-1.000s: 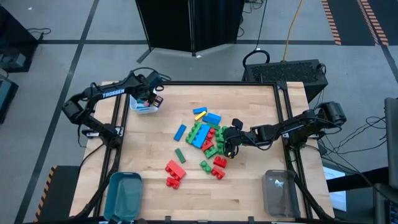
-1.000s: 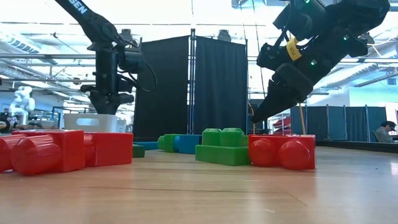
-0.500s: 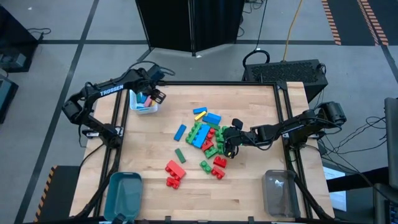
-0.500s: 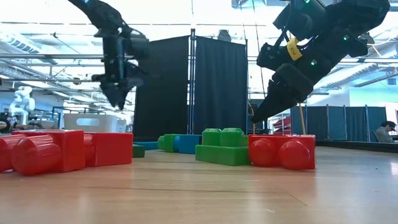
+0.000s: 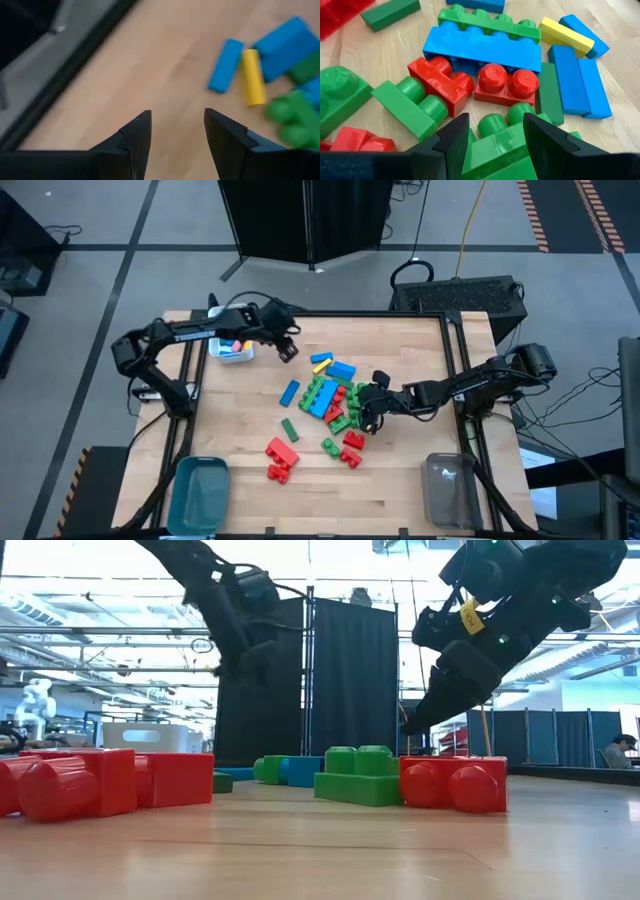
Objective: Sort blocks by size
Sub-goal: Put the blue block into the white bin
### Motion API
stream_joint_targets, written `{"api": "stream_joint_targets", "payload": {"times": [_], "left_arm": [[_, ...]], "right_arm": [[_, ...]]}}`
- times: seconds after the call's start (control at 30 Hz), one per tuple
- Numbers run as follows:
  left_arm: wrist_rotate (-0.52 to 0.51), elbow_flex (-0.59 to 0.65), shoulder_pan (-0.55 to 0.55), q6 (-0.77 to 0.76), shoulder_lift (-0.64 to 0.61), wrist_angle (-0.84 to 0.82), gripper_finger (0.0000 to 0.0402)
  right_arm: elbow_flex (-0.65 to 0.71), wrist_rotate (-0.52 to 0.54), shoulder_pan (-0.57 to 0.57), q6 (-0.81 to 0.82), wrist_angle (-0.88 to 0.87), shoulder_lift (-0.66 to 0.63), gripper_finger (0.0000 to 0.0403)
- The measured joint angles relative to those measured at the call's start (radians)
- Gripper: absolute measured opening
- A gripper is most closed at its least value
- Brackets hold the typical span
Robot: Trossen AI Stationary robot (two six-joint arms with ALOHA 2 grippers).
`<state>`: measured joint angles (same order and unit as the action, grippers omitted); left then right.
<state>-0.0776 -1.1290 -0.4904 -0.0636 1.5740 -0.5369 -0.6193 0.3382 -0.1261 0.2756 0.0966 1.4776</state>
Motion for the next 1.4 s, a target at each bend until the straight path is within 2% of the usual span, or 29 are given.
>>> {"api": "stream_joint_targets", "payload": {"times": [0.13,0.4,0.67,0.97,1.4], "left_arm": [[0.095,0.0,0.028,0.028,0.085,0.089,0.0173],[0.105,0.0,0.036,0.151,0.219,0.232,0.0173],[0.156,0.0,0.035,0.203,0.278,0.298,0.0173],[0.151,0.0,0.035,0.205,0.328,0.347,0.0173],[0.129,0.0,0.04,0.228,0.338,0.346,0.0173]], "right_arm": [[0.0,0.0,0.0,0.0,0.005,0.0,0.0176],[0.0,0.0,0.0,-0.005,0.004,0.0,0.0176],[0.0,0.0,0.0,-0.026,0.004,0.0,0.0176],[0.0,0.0,0.0,-0.026,0.003,0.0,0.0176],[0.0,0.0,0.0,-0.026,0.003,0.0,0.0176]]}}
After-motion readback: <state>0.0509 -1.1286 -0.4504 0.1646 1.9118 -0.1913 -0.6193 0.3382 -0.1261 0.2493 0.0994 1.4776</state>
